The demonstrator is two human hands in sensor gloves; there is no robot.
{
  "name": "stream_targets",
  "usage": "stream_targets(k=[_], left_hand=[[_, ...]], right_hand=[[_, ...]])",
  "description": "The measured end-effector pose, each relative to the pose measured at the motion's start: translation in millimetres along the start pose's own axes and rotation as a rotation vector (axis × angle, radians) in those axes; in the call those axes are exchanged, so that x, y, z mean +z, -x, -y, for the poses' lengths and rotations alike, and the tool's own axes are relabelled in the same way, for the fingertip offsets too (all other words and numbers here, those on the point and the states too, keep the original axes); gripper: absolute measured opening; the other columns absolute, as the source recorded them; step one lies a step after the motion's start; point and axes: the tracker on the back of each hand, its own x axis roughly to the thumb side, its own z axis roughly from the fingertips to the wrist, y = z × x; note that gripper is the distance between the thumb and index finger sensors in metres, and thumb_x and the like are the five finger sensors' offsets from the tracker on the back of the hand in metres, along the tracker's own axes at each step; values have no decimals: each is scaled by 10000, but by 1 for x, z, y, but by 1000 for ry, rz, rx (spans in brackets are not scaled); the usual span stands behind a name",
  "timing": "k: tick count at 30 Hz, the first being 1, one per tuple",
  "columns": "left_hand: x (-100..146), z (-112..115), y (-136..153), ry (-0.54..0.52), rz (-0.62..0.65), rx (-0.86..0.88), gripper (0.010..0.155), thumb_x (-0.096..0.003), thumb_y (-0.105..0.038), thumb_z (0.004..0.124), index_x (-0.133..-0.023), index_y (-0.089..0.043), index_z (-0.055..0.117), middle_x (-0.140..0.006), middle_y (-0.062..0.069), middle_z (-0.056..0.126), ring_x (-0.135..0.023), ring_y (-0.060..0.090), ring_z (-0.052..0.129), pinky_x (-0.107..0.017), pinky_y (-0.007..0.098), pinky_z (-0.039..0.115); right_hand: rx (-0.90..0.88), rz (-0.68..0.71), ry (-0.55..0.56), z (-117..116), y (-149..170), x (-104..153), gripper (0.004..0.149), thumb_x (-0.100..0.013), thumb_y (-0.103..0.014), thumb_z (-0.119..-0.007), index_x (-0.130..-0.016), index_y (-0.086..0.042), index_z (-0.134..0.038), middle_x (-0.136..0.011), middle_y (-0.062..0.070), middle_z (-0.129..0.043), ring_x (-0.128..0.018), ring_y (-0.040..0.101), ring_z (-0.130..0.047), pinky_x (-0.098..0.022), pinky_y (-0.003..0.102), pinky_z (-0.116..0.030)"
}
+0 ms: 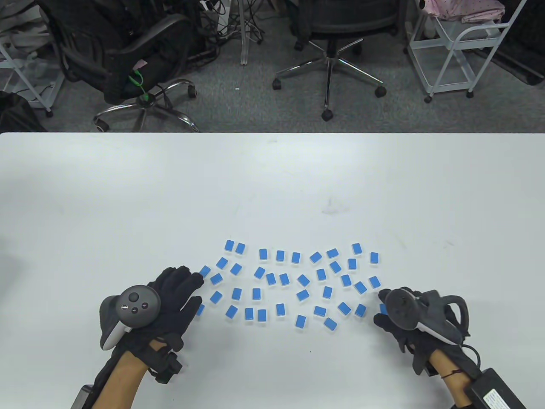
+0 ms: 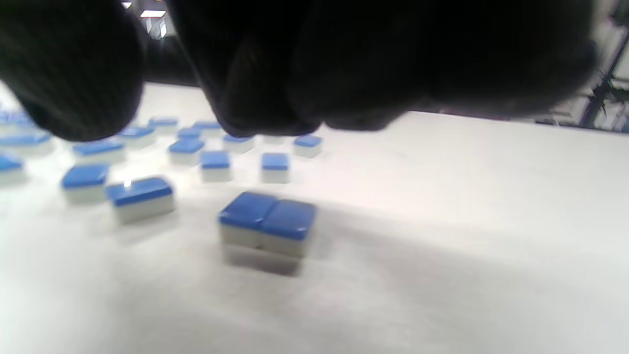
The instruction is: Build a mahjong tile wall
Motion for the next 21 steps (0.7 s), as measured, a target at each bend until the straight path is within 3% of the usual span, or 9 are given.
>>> stream_targets(k=[3, 7, 15, 21], left_hand=[[-1, 0, 0, 0, 4, 1, 653, -504, -598, 563, -1102, -335, 565, -1216, 30, 409, -1139, 346, 290, -770, 670, 226], [0, 0, 0, 2, 5, 2, 653, -505, -598, 563, -1102, -334, 565, -1216, 31, 410, -1139, 346, 290, -770, 670, 226], [-1, 0, 0, 4, 1, 3, 655, -504, -599, 563, -1103, -334, 564, -1217, 30, 410, -1140, 345, 290, -770, 671, 226], [0, -1, 1, 0, -8, 6, 656, -505, -598, 563, -1104, -331, 565, -1217, 32, 410, -1140, 346, 290, -771, 670, 224]], right_hand=[[145, 13, 5, -3, -28, -6, 661, -281, -585, -869, -808, -188, -842, -516, 6, -970, -236, 195, -965, -190, 453, -876], [204, 3, 1, -8, -42, -15, 655, -280, -579, -874, -798, -178, -852, -495, 5, -975, -219, 196, -964, -178, 453, -875], [193, -5, -49, -19, -45, -19, 571, -292, -497, -924, -754, -164, -890, -444, 1, -994, -189, 200, -972, -164, 459, -879], [187, -32, -90, -19, -41, -18, 640, -303, -565, -870, -815, -182, -840, -532, 13, -976, -260, 212, -975, -213, 465, -876]])
